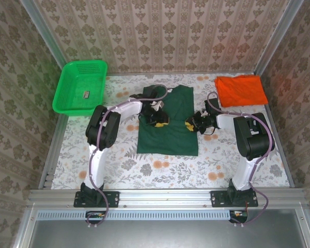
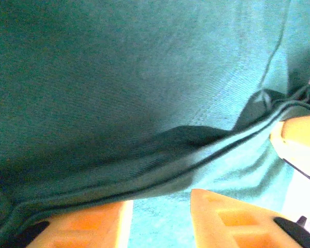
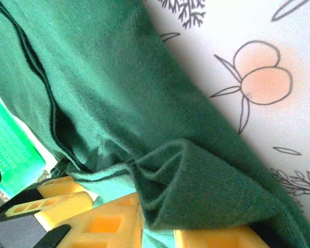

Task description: Fold and stack the t-shirts

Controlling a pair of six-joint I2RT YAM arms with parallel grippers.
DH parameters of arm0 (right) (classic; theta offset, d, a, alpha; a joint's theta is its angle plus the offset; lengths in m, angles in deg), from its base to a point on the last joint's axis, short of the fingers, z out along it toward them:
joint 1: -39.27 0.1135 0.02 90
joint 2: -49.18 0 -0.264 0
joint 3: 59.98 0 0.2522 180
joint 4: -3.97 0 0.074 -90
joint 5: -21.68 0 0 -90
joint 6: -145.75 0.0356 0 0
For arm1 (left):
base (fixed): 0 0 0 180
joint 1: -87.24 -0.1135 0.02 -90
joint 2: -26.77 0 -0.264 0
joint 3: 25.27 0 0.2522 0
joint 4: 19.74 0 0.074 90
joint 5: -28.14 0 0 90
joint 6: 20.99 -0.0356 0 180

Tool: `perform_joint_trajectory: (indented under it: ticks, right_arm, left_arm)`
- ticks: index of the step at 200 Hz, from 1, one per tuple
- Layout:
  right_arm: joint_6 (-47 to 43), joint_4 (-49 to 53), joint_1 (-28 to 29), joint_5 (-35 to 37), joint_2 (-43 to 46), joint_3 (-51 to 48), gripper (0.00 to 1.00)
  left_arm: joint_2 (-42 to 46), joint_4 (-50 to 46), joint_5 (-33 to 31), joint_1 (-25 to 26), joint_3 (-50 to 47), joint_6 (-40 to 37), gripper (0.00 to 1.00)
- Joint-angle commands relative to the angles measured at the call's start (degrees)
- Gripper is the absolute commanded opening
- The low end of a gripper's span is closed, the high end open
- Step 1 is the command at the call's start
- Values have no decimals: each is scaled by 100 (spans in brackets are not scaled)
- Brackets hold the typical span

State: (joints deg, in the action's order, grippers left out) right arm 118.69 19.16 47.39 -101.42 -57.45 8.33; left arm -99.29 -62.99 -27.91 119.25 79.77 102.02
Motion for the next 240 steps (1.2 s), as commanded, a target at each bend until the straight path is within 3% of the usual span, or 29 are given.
perform_joint_trajectory:
  ticks: [1, 39, 73, 102, 126, 174, 240]
  right_arm:
    - [-154, 371, -144, 280, -65, -48, 27]
    - [-326, 267, -135, 155, 711, 46, 38]
    - [-655, 731, -162, 617, 1943, -423, 50]
    - [-1197, 1838, -146, 1004, 2752, -962, 52]
    - [-1589, 2556, 36, 1204, 3327, -1451, 51]
    - [-1448, 2517, 484, 1262, 3578, -2162, 53]
    - [-1480, 2320, 790, 1343, 3132, -2159, 49]
  left_arm:
    - [174, 243, -28, -334, -380, 304, 47]
    - [967, 431, 382, -553, -408, 299, 77]
    - [1907, -40, 495, -1108, -903, 80, 84]
    - [2678, -1174, -10, -1438, -1727, -267, 81]
    - [3312, -1559, -199, -1487, -2768, -227, 70]
    - [4009, -582, 231, -1317, -4456, 890, 61]
    - [3710, 268, 410, -1219, -4765, 1737, 54]
